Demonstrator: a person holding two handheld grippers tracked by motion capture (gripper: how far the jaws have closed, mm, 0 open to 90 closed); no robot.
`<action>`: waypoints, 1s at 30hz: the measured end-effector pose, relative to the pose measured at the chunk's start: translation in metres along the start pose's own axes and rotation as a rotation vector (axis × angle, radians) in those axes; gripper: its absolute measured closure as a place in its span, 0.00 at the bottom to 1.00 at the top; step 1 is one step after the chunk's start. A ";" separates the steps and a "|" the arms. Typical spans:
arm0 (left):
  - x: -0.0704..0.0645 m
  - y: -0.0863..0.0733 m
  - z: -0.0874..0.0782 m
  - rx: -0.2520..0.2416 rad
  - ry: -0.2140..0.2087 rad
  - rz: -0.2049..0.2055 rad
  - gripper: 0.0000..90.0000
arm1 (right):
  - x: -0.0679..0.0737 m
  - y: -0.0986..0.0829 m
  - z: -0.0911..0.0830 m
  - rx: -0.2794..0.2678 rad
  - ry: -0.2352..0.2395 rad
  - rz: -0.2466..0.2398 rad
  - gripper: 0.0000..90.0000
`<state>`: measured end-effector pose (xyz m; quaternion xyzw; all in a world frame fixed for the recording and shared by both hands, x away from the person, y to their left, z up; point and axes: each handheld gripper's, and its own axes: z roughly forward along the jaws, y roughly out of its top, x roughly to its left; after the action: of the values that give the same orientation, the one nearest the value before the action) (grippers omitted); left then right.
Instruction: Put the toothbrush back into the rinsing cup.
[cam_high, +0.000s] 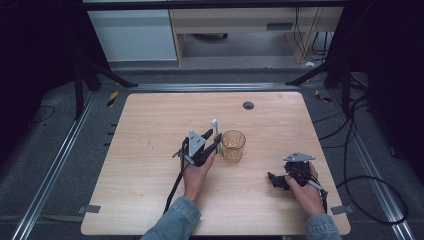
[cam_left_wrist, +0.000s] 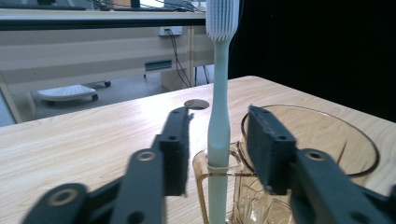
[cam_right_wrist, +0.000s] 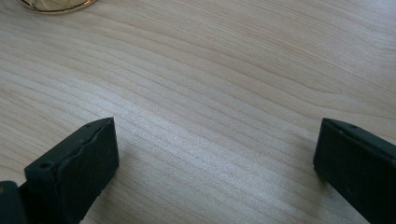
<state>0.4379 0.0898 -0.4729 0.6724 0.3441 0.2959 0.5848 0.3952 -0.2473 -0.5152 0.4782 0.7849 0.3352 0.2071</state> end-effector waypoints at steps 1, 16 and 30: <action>0.001 0.001 -0.001 0.005 0.001 0.008 0.57 | 0.000 0.000 0.000 0.000 0.000 -0.001 0.00; 0.011 0.028 -0.019 0.124 -0.046 0.114 0.30 | 0.000 0.000 0.000 -0.001 -0.002 -0.002 0.00; 0.011 0.029 -0.023 0.347 -0.127 0.112 0.17 | 0.000 0.000 0.000 0.000 0.000 0.000 0.00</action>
<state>0.4292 0.1098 -0.4407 0.7986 0.3144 0.2211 0.4632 0.3953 -0.2473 -0.5152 0.4780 0.7849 0.3354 0.2072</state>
